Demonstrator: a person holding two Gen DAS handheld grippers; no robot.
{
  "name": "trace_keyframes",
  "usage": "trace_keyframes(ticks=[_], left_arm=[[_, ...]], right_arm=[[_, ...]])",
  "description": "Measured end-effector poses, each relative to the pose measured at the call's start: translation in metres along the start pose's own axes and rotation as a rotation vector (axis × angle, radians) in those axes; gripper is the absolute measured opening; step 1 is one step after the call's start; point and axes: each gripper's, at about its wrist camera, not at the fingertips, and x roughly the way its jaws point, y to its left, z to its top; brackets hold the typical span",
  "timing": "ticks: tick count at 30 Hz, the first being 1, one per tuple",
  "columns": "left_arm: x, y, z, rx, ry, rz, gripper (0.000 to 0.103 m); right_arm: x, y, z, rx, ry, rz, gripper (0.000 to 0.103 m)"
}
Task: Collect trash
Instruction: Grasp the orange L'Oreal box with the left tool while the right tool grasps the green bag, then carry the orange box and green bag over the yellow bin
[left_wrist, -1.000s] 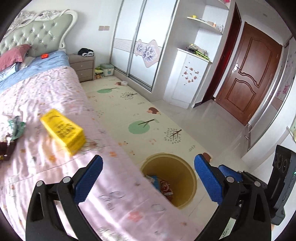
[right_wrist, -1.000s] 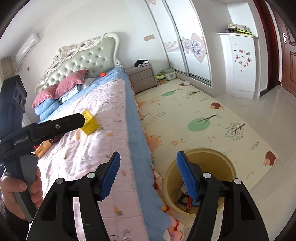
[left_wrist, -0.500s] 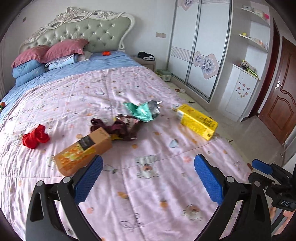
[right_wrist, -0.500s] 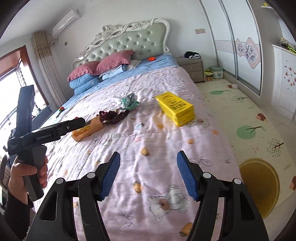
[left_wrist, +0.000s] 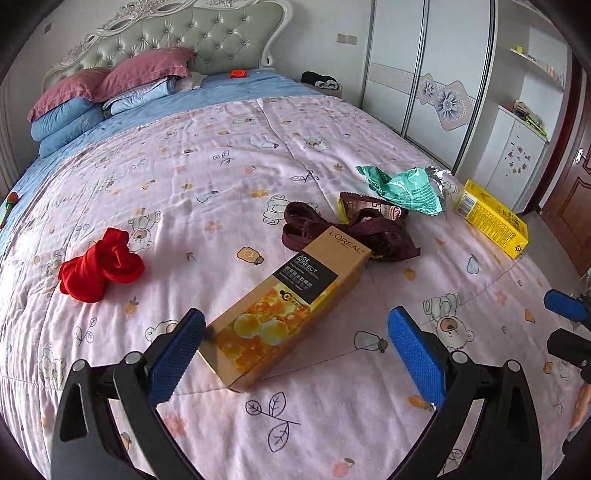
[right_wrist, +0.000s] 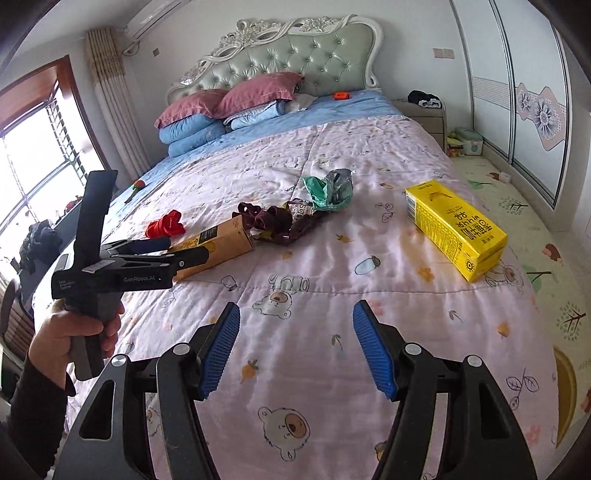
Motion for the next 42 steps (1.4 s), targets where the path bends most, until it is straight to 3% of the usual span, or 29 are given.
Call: trace_keyframes(ticks=[8,10,12,16,20,26,37,39,41,42], left_arm=[[0.031,0.009,0.012,-0.008,0.028,-0.069,0.098],[0.036,0.007,0.012,0.003,0.025,-0.058,0.097],[0.041,0.004,0.011,0.017,0.026,-0.042,0.089],[0.048,0.007,0.01,0.016,0.03,-0.02,0.062],[0.048,0.021,0.009,-0.045,0.016,-0.043,0.046],[0.043,0.034,0.004,-0.105,-0.014,-0.106,0.041],[0.034,0.035,-0.002,-0.111,-0.052,-0.163,0.038],[0.036,0.036,-0.003,-0.116,-0.049,-0.175,0.037],[0.036,0.037,-0.003,-0.118,-0.045,-0.186,0.037],[0.036,0.037,-0.003,-0.121,-0.047,-0.191,0.037]], right_arm=[[0.026,-0.002,0.027,0.0,0.027,-0.01,0.063],[0.032,-0.002,0.036,-0.007,0.025,-0.027,0.063],[0.038,-0.002,0.044,-0.016,0.022,-0.049,0.063],[0.047,-0.005,0.057,-0.012,0.016,-0.066,0.063],[0.053,-0.01,0.06,-0.016,0.004,-0.101,0.063],[0.072,-0.023,0.065,0.013,0.016,-0.121,0.06],[0.128,-0.051,0.096,0.13,0.061,-0.118,0.057],[0.135,-0.054,0.096,0.133,0.067,-0.129,0.041],[0.14,-0.054,0.093,0.127,0.082,-0.107,0.006],[0.141,-0.053,0.089,0.116,0.086,-0.098,0.006]])
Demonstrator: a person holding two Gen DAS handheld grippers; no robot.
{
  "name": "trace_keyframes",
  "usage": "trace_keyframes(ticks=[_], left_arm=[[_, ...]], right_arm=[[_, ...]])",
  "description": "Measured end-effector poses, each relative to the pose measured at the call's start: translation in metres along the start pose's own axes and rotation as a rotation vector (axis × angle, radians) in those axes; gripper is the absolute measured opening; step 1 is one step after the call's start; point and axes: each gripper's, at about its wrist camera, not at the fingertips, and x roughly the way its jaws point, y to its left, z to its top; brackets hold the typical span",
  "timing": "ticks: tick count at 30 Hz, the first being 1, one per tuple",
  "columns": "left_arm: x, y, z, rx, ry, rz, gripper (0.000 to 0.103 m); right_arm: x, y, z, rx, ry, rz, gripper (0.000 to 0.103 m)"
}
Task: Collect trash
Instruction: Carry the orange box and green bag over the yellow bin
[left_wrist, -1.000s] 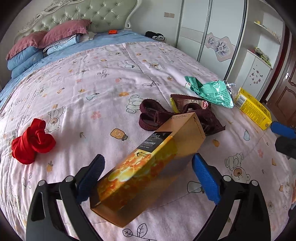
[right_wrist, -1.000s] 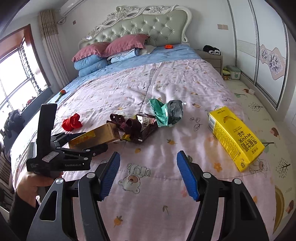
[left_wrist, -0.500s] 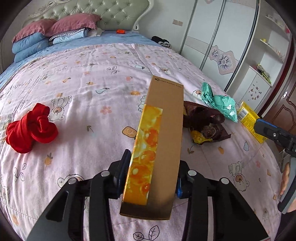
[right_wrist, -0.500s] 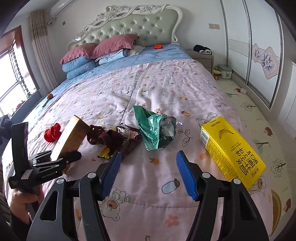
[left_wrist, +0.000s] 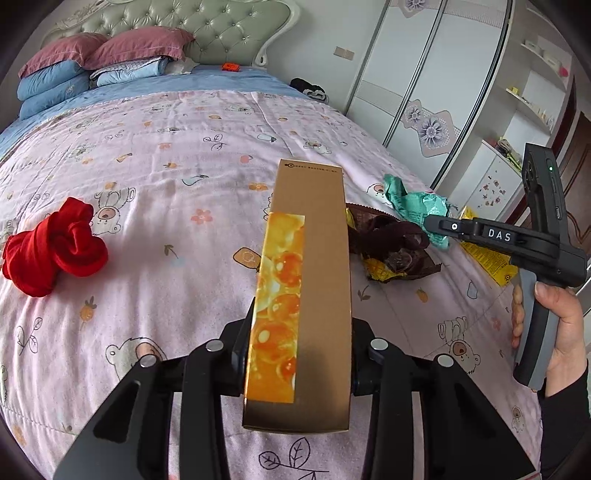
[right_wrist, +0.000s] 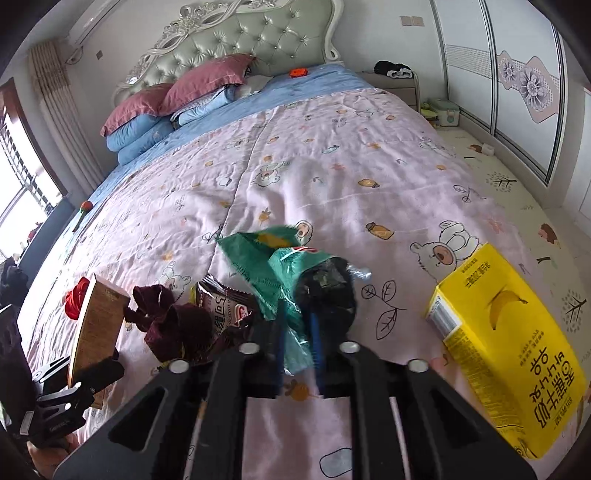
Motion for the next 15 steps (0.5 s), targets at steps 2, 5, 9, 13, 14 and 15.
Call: trace_keyframes(ticks=[2,5,9,13,14,15], left_arm=[[-0.001,0.001,0.0,-0.005,-0.005,-0.009,0.037],[-0.004,0.001,-0.001,-0.014,-0.022,-0.01,0.037],[-0.013,-0.002,-0.003,-0.022,-0.055,-0.011,0.036],[-0.027,-0.014,-0.008,-0.007,-0.091,-0.017,0.036],[-0.031,-0.019,-0.011,0.0,-0.099,-0.025,0.036],[-0.034,-0.023,-0.013,0.009,-0.105,-0.032,0.036]], right_arm=[[-0.004,0.003,-0.007,-0.027,-0.021,-0.027,0.005],[-0.026,0.006,-0.017,-0.041,-0.086,-0.017,0.001],[-0.064,0.011,-0.03,-0.051,-0.167,0.029,0.001],[-0.092,0.026,-0.055,-0.111,-0.203,0.091,0.001],[-0.098,0.029,-0.064,-0.119,-0.201,0.121,0.001],[-0.103,0.033,-0.075,-0.13,-0.195,0.142,0.001]])
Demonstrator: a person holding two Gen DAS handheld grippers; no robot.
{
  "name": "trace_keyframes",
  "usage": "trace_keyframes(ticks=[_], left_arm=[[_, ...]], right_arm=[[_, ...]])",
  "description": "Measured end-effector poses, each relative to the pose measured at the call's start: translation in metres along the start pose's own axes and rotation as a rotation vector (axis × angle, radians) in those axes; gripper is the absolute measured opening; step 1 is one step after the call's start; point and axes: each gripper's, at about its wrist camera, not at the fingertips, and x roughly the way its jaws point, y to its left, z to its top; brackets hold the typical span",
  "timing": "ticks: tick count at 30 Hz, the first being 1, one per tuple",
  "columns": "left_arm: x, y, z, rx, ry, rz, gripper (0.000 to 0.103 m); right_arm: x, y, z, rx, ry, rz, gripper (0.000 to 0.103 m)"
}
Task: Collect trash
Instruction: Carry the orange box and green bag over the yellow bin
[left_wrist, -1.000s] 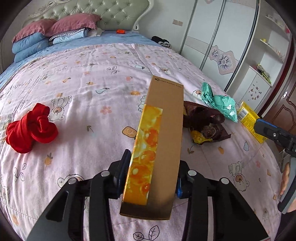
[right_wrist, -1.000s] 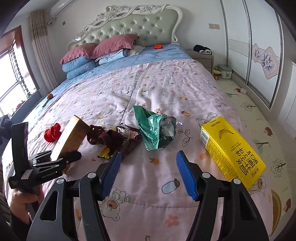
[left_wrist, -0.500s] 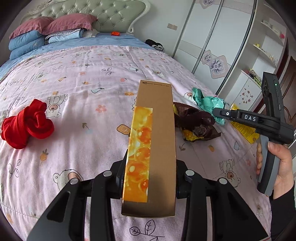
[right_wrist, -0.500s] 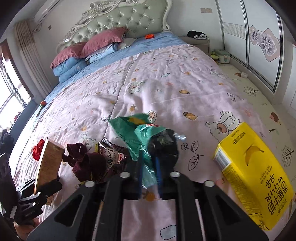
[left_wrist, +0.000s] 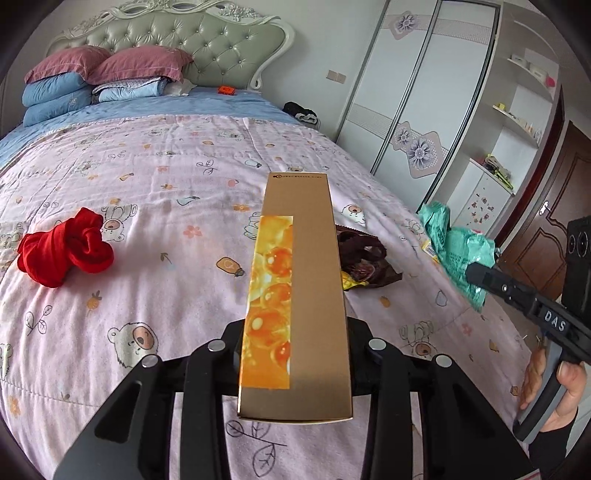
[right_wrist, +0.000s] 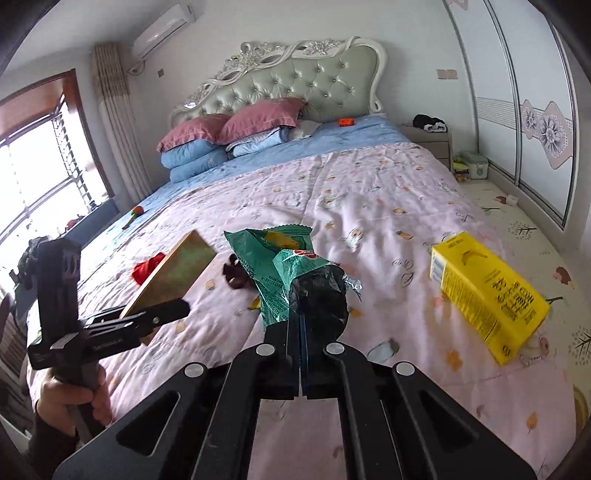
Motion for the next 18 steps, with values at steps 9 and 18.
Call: trace_keyframes(ticks=[9,18], left_arm=[[-0.038,-0.055,-0.044,0.028,0.011,-0.085,0.036],[-0.041,-0.134,-0.067,0.09,0.073,-0.155,0.036]], right_arm=[[-0.054,0.014,-0.047,0.008,-0.026,0.028,0.001],[-0.123,-0.016,-0.078,0.048,-0.087,-0.016,0.001]])
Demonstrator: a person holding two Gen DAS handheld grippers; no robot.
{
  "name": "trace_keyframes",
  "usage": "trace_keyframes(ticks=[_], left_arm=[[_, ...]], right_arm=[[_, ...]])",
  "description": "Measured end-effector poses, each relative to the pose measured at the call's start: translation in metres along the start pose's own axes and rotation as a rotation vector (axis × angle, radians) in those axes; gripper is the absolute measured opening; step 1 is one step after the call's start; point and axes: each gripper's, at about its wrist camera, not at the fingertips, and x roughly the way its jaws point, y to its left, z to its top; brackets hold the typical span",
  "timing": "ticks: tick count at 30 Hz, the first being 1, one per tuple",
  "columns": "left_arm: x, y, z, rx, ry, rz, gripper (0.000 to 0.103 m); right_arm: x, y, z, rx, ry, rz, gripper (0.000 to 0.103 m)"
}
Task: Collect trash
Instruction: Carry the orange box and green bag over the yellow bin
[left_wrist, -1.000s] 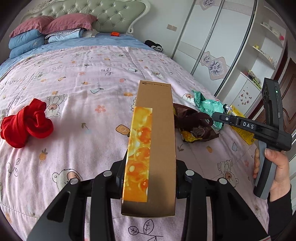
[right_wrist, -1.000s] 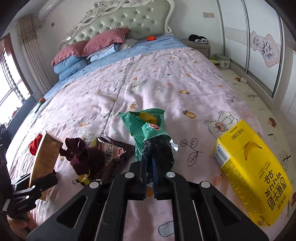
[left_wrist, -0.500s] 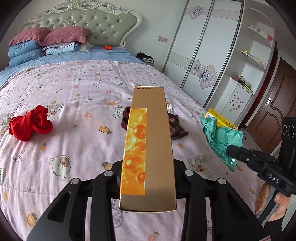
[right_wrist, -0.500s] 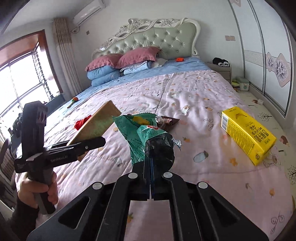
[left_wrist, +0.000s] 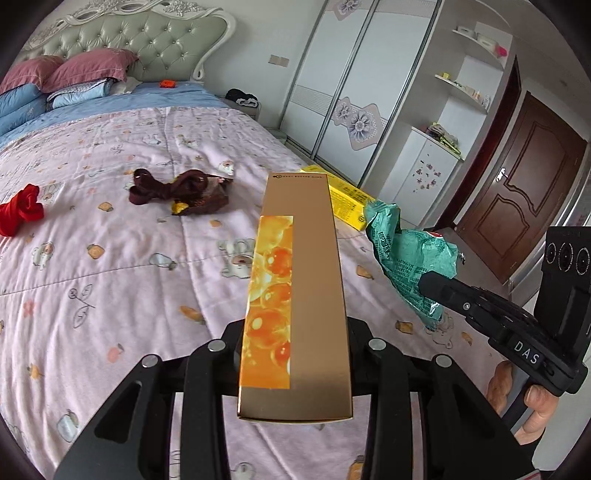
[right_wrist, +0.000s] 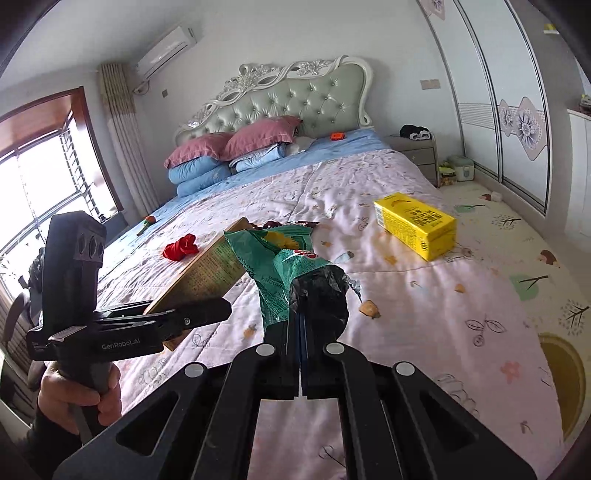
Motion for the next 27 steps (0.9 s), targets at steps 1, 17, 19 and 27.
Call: trace_keyframes(ticks=[1,17,19,27], left_arm=[[0.006,-0.009,0.001,0.003,0.011,-0.013,0.036],[0.125,-0.193,0.015,0.18,0.207,-0.235,0.036],[0.143,-0.213,0.015,0.192,0.244,-0.267,0.036],[0.217,-0.26,0.019,0.202,0.406,-0.323,0.036]], right_arm=[[-0.008,-0.008,-0.002,0.01,-0.007,-0.01,0.001],[-0.126,-0.174,-0.031,0.23,-0.108,-0.262,0.001],[-0.138,-0.19,-0.04,0.261,-0.122,-0.276,0.001],[-0.155,-0.248,-0.06,0.353,-0.108,-0.378,0.001]])
